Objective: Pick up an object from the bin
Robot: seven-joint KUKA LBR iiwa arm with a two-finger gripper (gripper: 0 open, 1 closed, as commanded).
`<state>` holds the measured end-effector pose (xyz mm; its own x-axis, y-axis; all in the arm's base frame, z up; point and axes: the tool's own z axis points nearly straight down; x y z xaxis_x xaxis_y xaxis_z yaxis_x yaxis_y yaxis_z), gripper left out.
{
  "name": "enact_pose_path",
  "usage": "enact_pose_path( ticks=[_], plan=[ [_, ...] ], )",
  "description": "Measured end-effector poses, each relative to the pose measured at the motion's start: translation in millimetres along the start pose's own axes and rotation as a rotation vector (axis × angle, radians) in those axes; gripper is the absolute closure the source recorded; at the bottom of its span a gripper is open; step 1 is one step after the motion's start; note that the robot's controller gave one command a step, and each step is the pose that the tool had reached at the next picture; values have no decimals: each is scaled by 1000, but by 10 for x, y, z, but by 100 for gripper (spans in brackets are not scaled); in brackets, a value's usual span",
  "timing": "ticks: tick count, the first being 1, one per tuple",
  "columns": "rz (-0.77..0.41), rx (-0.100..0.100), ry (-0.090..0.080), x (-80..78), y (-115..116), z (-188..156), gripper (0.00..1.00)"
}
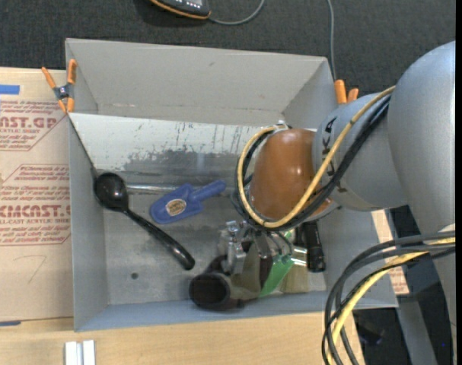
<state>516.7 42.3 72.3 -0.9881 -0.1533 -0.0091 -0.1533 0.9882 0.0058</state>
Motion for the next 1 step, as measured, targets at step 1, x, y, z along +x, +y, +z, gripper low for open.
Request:
enact_pose_path(
  ticks=[1],
  plan=[
    [0, 0, 0, 0, 0, 0, 100]
  ],
)
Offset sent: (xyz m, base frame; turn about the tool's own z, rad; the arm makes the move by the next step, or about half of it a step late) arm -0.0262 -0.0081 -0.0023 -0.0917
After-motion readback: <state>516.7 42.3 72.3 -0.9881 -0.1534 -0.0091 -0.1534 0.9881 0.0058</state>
